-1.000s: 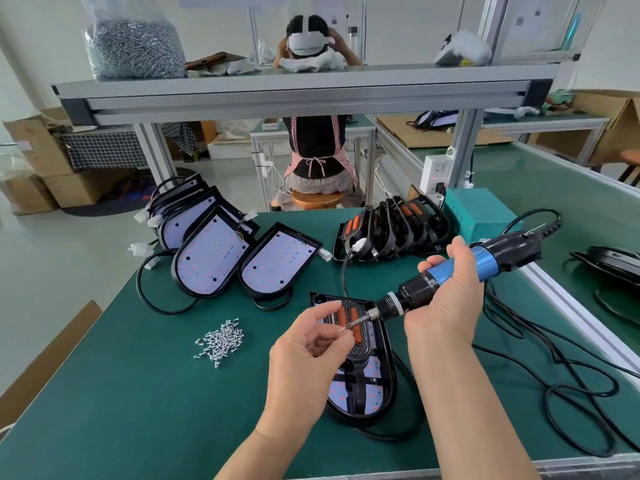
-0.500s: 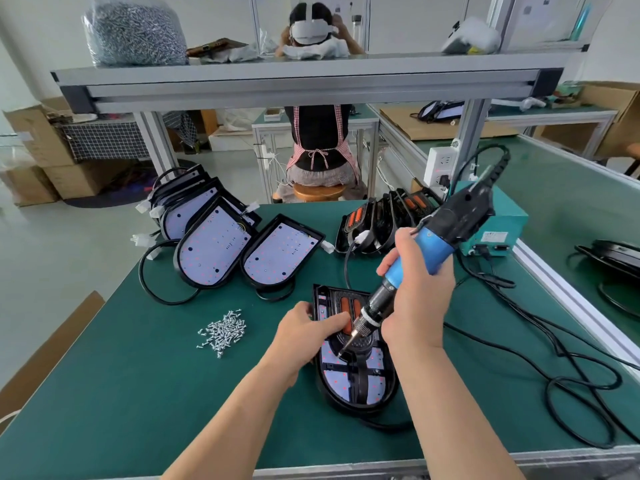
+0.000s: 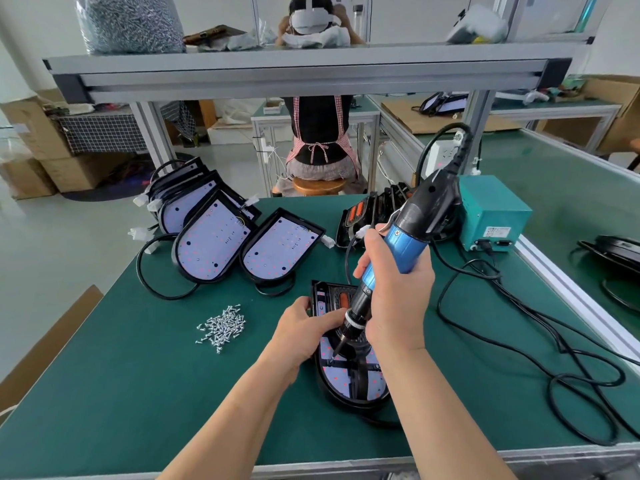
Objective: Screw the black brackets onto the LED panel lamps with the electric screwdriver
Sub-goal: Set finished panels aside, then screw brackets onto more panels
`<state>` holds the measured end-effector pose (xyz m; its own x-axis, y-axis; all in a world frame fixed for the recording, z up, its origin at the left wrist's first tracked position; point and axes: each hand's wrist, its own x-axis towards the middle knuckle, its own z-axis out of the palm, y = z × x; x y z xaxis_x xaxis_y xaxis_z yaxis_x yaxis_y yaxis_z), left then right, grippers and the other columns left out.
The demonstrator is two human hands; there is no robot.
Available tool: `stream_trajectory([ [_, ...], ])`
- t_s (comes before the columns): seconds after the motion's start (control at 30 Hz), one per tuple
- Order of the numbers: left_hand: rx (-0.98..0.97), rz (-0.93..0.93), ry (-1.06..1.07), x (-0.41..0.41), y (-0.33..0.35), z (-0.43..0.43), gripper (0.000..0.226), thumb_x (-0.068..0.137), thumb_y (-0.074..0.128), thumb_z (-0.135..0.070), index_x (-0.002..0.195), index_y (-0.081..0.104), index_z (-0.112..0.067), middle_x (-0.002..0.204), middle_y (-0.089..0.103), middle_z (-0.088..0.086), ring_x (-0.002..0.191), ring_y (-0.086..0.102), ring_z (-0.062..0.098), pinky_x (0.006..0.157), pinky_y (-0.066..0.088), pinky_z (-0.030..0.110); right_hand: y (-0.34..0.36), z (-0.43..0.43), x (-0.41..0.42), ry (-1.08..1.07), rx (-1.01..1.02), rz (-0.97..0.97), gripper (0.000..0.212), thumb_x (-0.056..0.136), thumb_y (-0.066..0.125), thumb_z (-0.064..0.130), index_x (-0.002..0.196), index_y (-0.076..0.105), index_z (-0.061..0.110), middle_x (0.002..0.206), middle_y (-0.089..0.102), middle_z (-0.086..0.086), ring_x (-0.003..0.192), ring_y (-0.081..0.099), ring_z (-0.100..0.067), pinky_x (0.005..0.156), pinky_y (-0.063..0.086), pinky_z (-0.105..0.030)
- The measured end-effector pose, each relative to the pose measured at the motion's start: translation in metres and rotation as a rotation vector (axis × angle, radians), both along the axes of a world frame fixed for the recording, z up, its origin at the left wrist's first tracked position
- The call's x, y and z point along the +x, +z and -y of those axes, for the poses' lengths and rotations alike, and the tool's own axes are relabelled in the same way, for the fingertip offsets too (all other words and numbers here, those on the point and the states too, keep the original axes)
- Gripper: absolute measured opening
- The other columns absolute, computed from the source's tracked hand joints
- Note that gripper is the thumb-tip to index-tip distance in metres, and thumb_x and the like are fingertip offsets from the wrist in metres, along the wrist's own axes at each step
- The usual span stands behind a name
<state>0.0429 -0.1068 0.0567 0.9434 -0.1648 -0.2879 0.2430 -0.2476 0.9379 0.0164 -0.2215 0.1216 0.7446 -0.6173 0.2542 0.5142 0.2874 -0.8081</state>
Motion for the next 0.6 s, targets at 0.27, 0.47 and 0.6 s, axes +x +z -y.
stream_trajectory([
  [0.27,0.010,0.005,0.020,-0.0018,0.0031,0.0006,0.066,0.043,0.074,-0.050,0.097,0.064,-0.013,0.091,0.077,0.004,0.093,0.073,0.027,0.088,0.058,0.046,-0.0007,-0.0079,-0.0011,0.084,-0.076,-0.004,0.023,0.082,0.073,0.019,0.101,0.063,0.012,0.068,0.054,-0.005,0.053,0.050,-0.017,0.053,0.045,-0.022],
  [0.47,-0.017,0.007,0.049,-0.0016,0.0034,0.0020,0.067,0.043,0.072,-0.048,0.095,0.061,-0.007,0.089,0.075,0.010,0.079,0.070,0.024,0.086,0.056,0.052,-0.0006,-0.0064,0.0000,0.119,-0.105,-0.003,0.015,0.077,0.071,0.015,0.084,0.058,0.018,0.066,0.056,0.004,0.049,0.049,-0.015,0.051,0.043,-0.020],
  [0.6,-0.039,0.008,0.074,-0.0014,0.0024,0.0035,0.062,0.040,0.070,-0.045,0.088,0.060,-0.007,0.076,0.071,0.004,0.071,0.066,0.023,0.079,0.058,0.049,-0.0038,-0.0039,0.0011,0.174,-0.125,0.020,0.016,0.077,0.069,0.013,0.082,0.054,0.015,0.060,0.052,0.003,0.047,0.047,-0.015,0.051,0.043,-0.021],
])
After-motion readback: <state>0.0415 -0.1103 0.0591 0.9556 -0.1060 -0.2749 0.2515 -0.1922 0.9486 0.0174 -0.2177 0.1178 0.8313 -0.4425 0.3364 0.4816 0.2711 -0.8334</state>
